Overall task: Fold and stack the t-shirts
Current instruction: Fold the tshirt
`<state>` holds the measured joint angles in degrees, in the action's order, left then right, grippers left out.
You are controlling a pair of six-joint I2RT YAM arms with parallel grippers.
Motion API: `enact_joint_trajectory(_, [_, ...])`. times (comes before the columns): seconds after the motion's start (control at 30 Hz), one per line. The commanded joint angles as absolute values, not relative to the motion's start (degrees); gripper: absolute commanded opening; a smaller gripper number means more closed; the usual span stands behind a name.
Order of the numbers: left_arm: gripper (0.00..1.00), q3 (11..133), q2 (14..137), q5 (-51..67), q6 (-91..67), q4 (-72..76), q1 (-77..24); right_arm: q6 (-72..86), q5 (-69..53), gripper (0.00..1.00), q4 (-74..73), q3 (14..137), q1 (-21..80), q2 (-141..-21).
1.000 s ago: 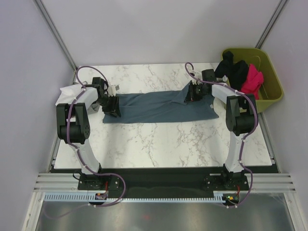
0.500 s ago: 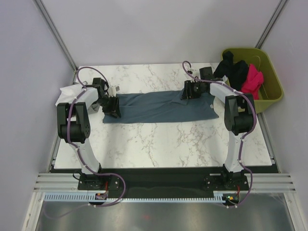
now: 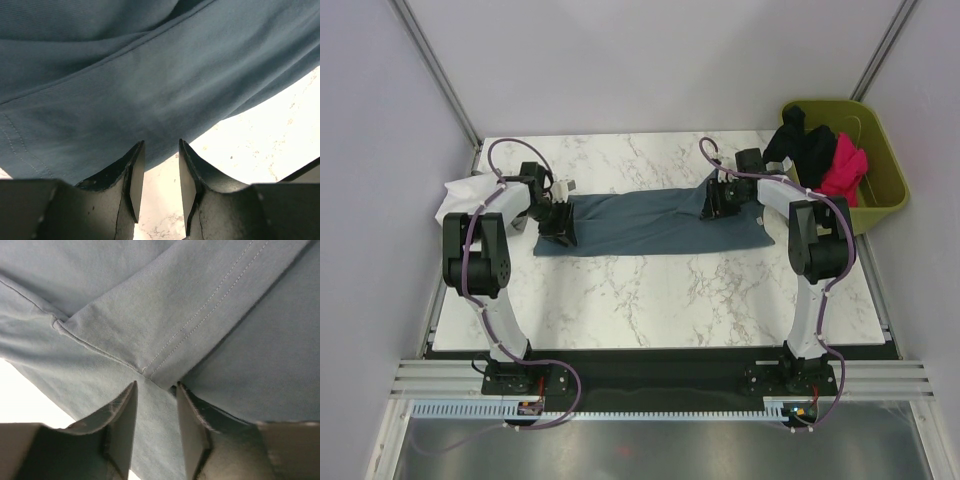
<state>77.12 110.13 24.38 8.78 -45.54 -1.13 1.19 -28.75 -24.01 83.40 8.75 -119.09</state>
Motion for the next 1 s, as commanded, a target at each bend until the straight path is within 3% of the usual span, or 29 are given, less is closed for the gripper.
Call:
enact_joint_trajectory(0.0, [0.4, 77.3, 110.5, 25.8, 7.4, -45.3, -1.1, 0.4, -28.9, 0.44, -23.0, 85.6, 8.7, -118.6])
enact_joint_trajectory(0.17, [0.4, 77.2, 110.3, 25.8, 7.4, -45.3, -1.1, 0.4, -30.2, 0.2, -22.2, 87.6, 8.7, -120.2])
enact_joint_trajectory(0.27, [0.4, 77.0, 110.5, 25.8, 7.4, -45.3, -1.1, 0.4, -30.2, 0.11, -22.1, 88.9, 8.8, -120.5])
enact_joint_trajectory(0.67, [0.4, 78.0, 110.5, 25.8, 7.4, -45.3, -1.2, 4.2, -30.9, 0.07, -17.7, 103.8, 13.5, -128.5])
enact_joint_trajectory(0.77, [0.4, 77.8, 109.7, 25.8, 7.4, -45.3, -1.4, 4.9, -30.8, 0.11, -17.1, 108.8, 16.4, -130.8])
enact_joint_trajectory(0.93, [0.4, 77.6, 108.7, 25.8, 7.4, -45.3, -1.8, 5.3, -26.1, 0.49, -16.5, 108.3, 17.1, -127.0])
enact_joint_trajectory(0.97, [0.4, 77.6, 108.6, 25.8, 7.4, -45.3, -1.9, 4.9, -25.2, 0.51, -16.5, 107.2, 17.2, -126.0])
